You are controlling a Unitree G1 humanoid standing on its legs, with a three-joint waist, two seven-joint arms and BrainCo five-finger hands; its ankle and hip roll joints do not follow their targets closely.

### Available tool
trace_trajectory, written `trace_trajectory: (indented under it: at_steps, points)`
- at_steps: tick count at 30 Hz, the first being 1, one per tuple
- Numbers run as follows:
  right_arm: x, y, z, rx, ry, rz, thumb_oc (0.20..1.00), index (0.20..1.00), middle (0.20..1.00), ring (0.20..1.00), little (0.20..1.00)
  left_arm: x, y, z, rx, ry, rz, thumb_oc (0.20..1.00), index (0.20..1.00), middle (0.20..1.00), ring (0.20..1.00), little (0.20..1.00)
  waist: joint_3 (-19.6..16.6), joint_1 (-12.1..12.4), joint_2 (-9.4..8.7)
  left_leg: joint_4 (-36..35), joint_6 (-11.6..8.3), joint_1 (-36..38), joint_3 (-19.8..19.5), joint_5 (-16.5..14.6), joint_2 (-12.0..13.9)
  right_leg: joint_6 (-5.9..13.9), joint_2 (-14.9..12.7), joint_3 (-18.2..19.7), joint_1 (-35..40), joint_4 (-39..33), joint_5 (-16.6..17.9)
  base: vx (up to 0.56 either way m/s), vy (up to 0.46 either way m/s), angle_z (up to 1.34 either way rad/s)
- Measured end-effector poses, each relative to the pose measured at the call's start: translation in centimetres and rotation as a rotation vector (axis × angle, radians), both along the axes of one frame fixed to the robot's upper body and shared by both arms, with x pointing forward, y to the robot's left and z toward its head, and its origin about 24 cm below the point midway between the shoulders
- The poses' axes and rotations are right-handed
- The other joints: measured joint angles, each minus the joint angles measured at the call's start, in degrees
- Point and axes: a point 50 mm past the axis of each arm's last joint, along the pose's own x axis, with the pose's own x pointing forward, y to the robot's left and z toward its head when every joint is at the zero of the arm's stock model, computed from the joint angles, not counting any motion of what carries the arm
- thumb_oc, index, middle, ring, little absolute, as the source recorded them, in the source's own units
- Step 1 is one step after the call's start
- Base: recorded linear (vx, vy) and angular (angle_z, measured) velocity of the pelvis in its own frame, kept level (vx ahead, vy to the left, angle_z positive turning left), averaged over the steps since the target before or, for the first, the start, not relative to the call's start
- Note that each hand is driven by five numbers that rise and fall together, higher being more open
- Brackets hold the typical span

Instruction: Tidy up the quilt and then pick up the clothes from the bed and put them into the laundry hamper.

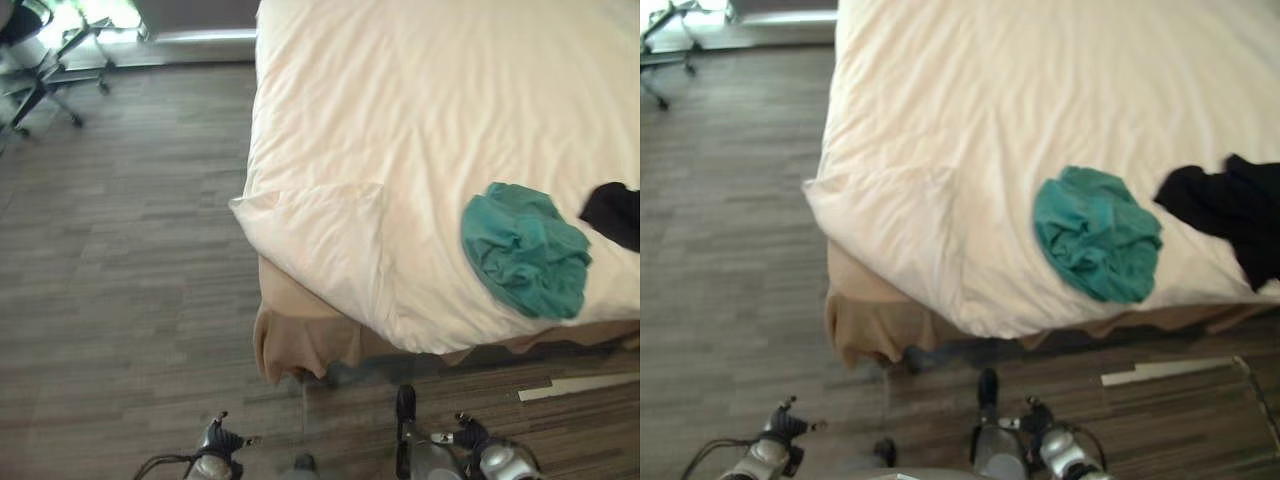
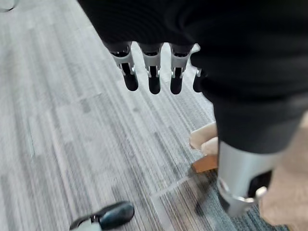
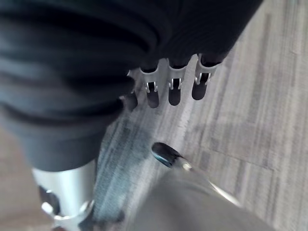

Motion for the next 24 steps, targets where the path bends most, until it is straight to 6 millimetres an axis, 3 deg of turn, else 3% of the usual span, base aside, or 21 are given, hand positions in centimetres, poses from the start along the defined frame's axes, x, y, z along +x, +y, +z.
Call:
trace_trajectory:
  at_steps: [1, 2, 3, 5, 6, 7, 8, 9, 10, 12, 14, 16, 17, 19, 21, 23, 24]
  points:
    - [0.4, -1.4, 0.3, -0.029, 0.03, -0.025, 1.0, 1.0, 1.0, 1.0, 1.0, -0.6, -0.3, -0.3, -0.039, 0.002, 0.053, 1.0, 1.0, 1.0, 1.0, 1.0, 0.3, 0.1, -0.43, 0.5, -0.71, 0.1, -0.5, 0.4, 0.2, -1.23, 0.1, -1.4, 1.8, 0.0, -1.2, 0.14, -0.122, 0.87]
    - [-0.2, -5.2, 1.1, -0.064, -0.004, -0.133, 1.0, 1.0, 1.0, 1.0, 1.0, -0.9, 0.7, 0.1, -0.077, -0.062, 0.175, 1.0, 1.0, 1.0, 1.0, 1.0, 0.2, 0.3, -0.5, -1.2, -2.3, -0.6, -0.5, 0.1, 1.0, -2.14, -0.1, -4.4, 5.5, 0.0, -3.7, 0.13, -0.069, 1.15]
    - [-0.9, -7.7, 1.8, -0.105, -0.012, -0.183, 1.0, 1.0, 1.0, 1.0, 1.0, -1.1, 2.6, 0.9, -0.066, -0.128, 0.278, 1.0, 1.0, 1.0, 1.0, 1.0, 0.2, 1.0, -0.52, -3.0, -2.7, -1.6, -0.1, 0.4, 1.0, -2.15, 0.0, -5.7, 7.2, 0.0, -5.0, 0.14, -0.034, 1.12]
    - [-1.6, -8.3, 1.8, -0.133, -0.019, -0.227, 1.0, 1.0, 1.0, 1.0, 1.0, -1.2, 5.1, 2.4, -0.089, -0.307, 0.541, 1.0, 1.0, 1.0, 1.0, 1.0, 0.0, 0.2, -0.21, -6.6, -1.61, -2.8, 1.1, 2.0, 1.1, -1.13, 0.9, -4.9, 8.5, 0.0, -5.9, 0.09, -0.009, 0.3]
    - [-1.8, -8.0, 1.6, -0.125, -0.018, -0.221, 1.0, 1.0, 1.0, 1.0, 1.0, -1.1, 5.8, 3.0, -0.085, -0.346, 0.57, 1.0, 1.0, 1.0, 1.0, 1.0, 0.0, 0.2, -0.05, -6.6, -0.91, -3.5, 1.1, 3.2, 1.1, -0.78, 1.3, -3.9, 8.7, 0.0, -6.1, 0.07, -0.021, -0.24]
    - [-2.0, -7.4, 1.5, -0.108, -0.027, -0.206, 1.0, 1.0, 1.0, 1.0, 1.0, 0.1, 6.8, 5.0, -0.096, -0.485, 0.585, 1.0, 1.0, 1.0, 1.0, 1.0, -0.1, 0.3, 0.69, -6.5, -0.06, -3.9, 1.3, 5.7, 1.7, -0.77, 2.7, -3.1, 8.5, 0.0, -6.1, 0.03, -0.02, -0.48]
    - [-2.6, -6.7, 1.2, -0.089, -0.035, -0.17, 1.0, 1.0, 1.0, 1.0, 1.0, 2.5, 6.8, 8.6, -0.147, -0.713, 0.565, 1.0, 1.0, 1.0, 1.0, 1.0, -0.2, 0.5, 2.01, -6.5, -0.02, -3.6, 1.3, 8.7, 2.9, -1.07, 4.3, -2.9, 8.4, 0.0, -6.3, 0.04, -0.026, -0.43]
    - [-3.3, -6.4, 1.0, -0.076, -0.021, -0.169, 1.0, 1.0, 1.0, 1.0, 1.0, 3.8, 6.6, 10.5, -0.156, -0.827, 0.511, 1.0, 1.0, 1.0, 1.0, 1.0, -0.3, 0.5, 2.66, -6.3, -0.88, -3.7, 1.5, 7.4, 3.4, -1.15, 4.7, -3.3, 8.3, 0.0, -6.4, 0.03, -0.014, -0.07]
    - [-3.8, -6.0, 0.5, -0.059, 0.011, -0.172, 1.0, 1.0, 1.0, 1.0, 1.0, 6.7, 6.5, 13.5, -0.168, -0.996, 0.427, 1.0, 1.0, 1.0, 1.0, 1.0, -0.5, 0.1, 3.31, -6.2, -1.64, -3.9, 1.3, 6.3, 3.5, -1.01, 4.6, -4.0, 8.4, -0.3, -6.5, 0.03, -0.014, 0.09]
    - [-4.8, -4.7, -0.3, -0.016, 0.053, -0.169, 1.0, 1.0, 1.0, 1.0, 1.0, 10.3, 6.3, 19.7, -0.169, -1.228, 0.278, 1.0, 1.0, 1.0, 1.0, 1.0, -0.4, 0.1, 3.01, -6.2, -1.41, -3.9, 2.1, 5.6, 2.9, -1.09, 3.2, -5.6, 7.9, -0.4, -7.2, 0.04, -0.001, -0.17]
    - [-5.1, -4.2, -0.6, -0.003, 0.071, -0.165, 1.0, 1.0, 1.0, 1.0, 1.0, 12.3, 6.1, 24.4, -0.116, -1.384, 0.132, 1.0, 1.0, 1.0, 1.0, 1.0, -1.6, 0.0, 2.68, -6.2, -0.86, -3.4, 3.6, 5.3, 2.0, 0.31, 1.3, -9.1, 7.8, -0.4, -6.1, 0.06, 0.011, -0.36]
    - [-6.0, -4.1, -0.9, -0.006, 0.1, -0.154, 1.0, 1.0, 1.0, 1.0, 1.0, 13.3, 5.0, 26.6, -0.057, -1.417, -0.016, 1.0, 1.0, 1.0, 1.0, 1.0, -2.3, -1.4, 3.33, -6.2, -0.7, -3.5, 3.7, 5.2, 1.6, 0.98, 1.1, -8.9, 7.2, -0.4, -5.7, 0.04, 0.033, -0.08]
    - [-6.3, -4.1, -0.8, -0.017, 0.096, -0.132, 1.0, 1.0, 1.0, 1.0, 1.0, 13.8, 3.2, 28.0, -0.018, -1.442, -0.162, 1.0, 1.0, 1.0, 1.0, 1.0, -3.0, -1.2, 3.97, -6.2, -0.67, -3.6, 3.7, 5.2, 1.6, 0.75, 1.1, -8.6, 7.4, -0.4, -5.4, 0.03, 0.042, -0.07]
    - [-7.2, -3.8, -1.2, -0.012, 0.131, -0.12, 1.0, 1.0, 1.0, 1.0, 1.0, 13.9, 1.8, 28.0, 0.019, -1.437, -0.266, 1.0, 1.0, 1.0, 1.0, 1.0, -3.4, -2.1, 5.82, -6.2, -0.62, -3.4, 4.4, 5.2, 1.4, 0.86, 1.1, -7.8, 7.1, -0.4, -5.1, 0.01, 0.06, -0.18]
    - [-7.3, -4.4, -1.0, -0.033, 0.124, -0.12, 1.0, 1.0, 1.0, 1.0, 1.0, 14.3, 1.1, 27.5, 0.08, -1.389, -0.331, 1.0, 1.0, 1.0, 1.0, 1.0, -4.0, -4.6, 7.61, -6.2, -0.61, -3.5, 4.9, 5.2, 1.4, 1.06, 1.4, -6.7, 6.3, -0.3, -4.6, -0.01, 0.067, -0.24]
    - [-7.1, -4.7, -0.8, -0.062, 0.128, -0.075, 1.0, 1.0, 1.0, 1.0, 1.0, 15.9, -0.6, 27.0, 0.129, -1.332, -0.432, 1.0, 1.0, 1.0, 1.0, 1.0, -4.3, -4.5, 8.25, -6.2, -0.54, -3.8, 5.9, 5.1, 1.2, 1.2, 1.4, -5.6, 5.4, -0.3, -4.2, -0.02, 0.028, -0.36]
    - [-6.4, -4.7, -0.7, -0.069, 0.125, -0.051, 1.0, 1.0, 1.0, 1.0, 1.0, 17.3, -2.4, 26.3, 0.182, -1.263, -0.56, 1.0, 1.0, 1.0, 1.0, 1.0, -4.1, -5.5, 8.22, -6.2, -0.52, -3.8, 7.3, 5.1, 1.4, 1.32, 1.6, -4.5, 4.3, -0.4, -4.1, -0.08, 0.049, -0.45]
